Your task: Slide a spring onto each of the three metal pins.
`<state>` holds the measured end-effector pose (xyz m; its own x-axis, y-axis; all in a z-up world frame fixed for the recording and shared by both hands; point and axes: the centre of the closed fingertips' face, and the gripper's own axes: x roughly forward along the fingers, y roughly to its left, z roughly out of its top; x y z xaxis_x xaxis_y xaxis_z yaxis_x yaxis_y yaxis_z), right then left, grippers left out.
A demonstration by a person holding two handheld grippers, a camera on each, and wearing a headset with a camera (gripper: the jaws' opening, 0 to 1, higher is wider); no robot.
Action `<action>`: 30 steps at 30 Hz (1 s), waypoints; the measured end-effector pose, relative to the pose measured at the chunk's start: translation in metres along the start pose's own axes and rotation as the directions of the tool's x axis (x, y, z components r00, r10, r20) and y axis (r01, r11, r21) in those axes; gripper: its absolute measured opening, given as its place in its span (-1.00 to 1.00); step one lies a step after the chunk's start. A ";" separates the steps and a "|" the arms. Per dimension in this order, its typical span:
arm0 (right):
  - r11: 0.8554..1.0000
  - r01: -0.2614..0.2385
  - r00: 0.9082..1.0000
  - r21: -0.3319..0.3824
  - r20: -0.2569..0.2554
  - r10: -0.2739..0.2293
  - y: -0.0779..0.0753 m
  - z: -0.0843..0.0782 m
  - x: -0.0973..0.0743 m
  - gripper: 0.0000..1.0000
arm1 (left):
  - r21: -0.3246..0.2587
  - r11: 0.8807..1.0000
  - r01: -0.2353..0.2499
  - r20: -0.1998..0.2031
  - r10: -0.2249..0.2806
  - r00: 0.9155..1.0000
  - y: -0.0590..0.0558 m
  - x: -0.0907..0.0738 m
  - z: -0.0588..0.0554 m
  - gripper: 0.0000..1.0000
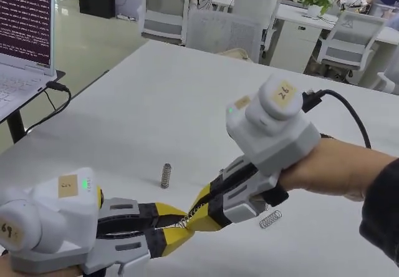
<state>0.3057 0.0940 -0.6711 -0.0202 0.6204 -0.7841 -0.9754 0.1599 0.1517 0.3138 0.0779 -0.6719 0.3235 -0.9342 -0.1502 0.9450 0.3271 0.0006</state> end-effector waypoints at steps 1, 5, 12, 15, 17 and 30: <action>1.000 0.001 1.000 -0.005 -0.006 -0.001 0.000 0.000 0.000 -0.84 | 0.000 1.000 0.000 -0.004 0.000 1.000 0.000 0.000 -0.001 -0.92; 1.000 0.012 0.999 -0.018 -0.031 -0.013 -0.002 -0.001 -0.001 -0.84 | 0.009 1.000 -0.003 -0.011 0.003 1.000 0.001 0.001 -0.001 -0.89; 0.999 0.033 0.997 -0.031 -0.063 -0.035 -0.009 -0.005 -0.006 -0.84 | 0.004 1.000 -0.008 -0.021 0.008 1.000 0.003 0.001 -0.003 -0.82; 0.999 0.040 0.997 -0.034 -0.070 -0.042 -0.010 -0.007 -0.008 -0.84 | 0.001 1.000 -0.010 -0.022 0.010 1.000 0.004 0.001 -0.003 -0.76; 0.998 0.047 0.995 -0.038 -0.083 -0.050 -0.013 -0.009 -0.010 -0.84 | -0.002 1.000 -0.011 -0.023 0.011 1.000 0.004 0.001 -0.004 -0.74; 0.993 0.110 0.984 -0.048 -0.135 -0.116 -0.033 -0.020 -0.029 -0.84 | -0.024 0.999 -0.039 -0.039 0.038 0.999 0.009 -0.002 -0.011 -0.38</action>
<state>0.3338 0.0556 -0.6658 0.0637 0.4881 -0.8705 -0.9812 0.1901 0.0348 0.3213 0.0841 -0.6830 0.3571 -0.9149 -0.1883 0.9302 0.3668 -0.0177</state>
